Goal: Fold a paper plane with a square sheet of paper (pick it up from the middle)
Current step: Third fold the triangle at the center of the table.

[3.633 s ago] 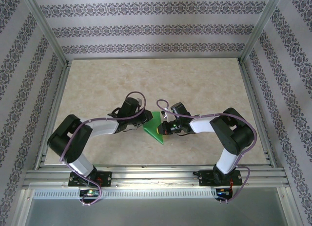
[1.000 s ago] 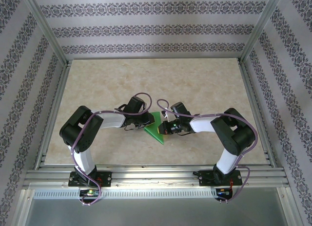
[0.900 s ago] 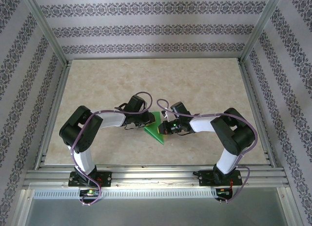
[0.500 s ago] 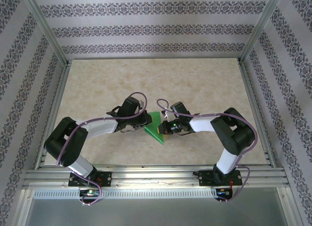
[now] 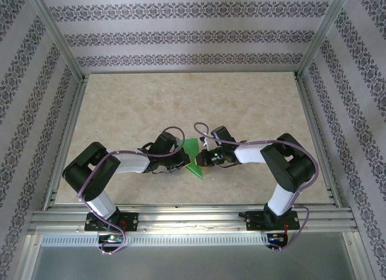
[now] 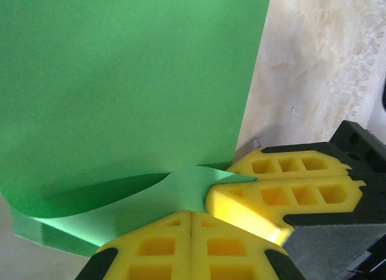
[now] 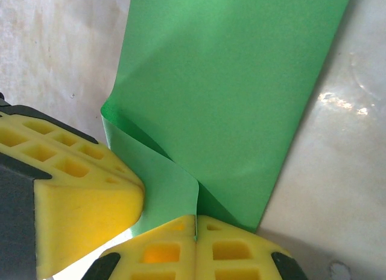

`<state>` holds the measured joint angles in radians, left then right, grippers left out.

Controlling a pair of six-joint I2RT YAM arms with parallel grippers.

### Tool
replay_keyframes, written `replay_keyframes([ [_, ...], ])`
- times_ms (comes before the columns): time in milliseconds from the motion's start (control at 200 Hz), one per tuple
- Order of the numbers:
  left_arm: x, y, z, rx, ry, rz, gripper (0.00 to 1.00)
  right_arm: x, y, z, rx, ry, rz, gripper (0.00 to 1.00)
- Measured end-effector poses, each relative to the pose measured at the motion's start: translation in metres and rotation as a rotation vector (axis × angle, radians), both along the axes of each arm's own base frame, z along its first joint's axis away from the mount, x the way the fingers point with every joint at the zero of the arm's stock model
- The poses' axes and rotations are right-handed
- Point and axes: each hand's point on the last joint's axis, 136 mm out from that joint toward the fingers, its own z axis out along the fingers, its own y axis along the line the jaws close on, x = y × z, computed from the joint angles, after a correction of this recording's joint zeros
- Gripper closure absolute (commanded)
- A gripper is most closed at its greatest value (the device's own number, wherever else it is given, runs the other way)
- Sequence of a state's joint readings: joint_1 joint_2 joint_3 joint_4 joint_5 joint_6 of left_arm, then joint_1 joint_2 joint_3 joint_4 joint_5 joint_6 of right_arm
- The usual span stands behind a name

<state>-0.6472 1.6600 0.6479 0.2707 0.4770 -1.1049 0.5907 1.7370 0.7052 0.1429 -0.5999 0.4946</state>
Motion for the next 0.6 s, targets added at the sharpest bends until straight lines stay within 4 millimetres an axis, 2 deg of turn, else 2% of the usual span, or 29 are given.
replay_keyframes([
  [105, 0.000, 0.002, -0.002, 0.007, -0.001, 0.005, 0.94, 0.000, 0.000, 0.000, 0.000, 0.000, 0.000, 1.00],
  [220, -0.007, 0.009, -0.013, 0.031, 0.016, 0.014, 0.95, 0.000, 0.000, 0.000, 0.000, 0.000, 0.000, 1.00],
  [485, -0.007, 0.009, -0.013, 0.017, -0.002, 0.016, 0.95, 0.000, 0.000, 0.000, -0.001, 0.003, 0.000, 1.00],
  [600, -0.007, 0.009, -0.013, 0.018, -0.001, 0.016, 0.95, 0.000, 0.000, 0.001, -0.004, 0.009, -0.003, 0.88],
])
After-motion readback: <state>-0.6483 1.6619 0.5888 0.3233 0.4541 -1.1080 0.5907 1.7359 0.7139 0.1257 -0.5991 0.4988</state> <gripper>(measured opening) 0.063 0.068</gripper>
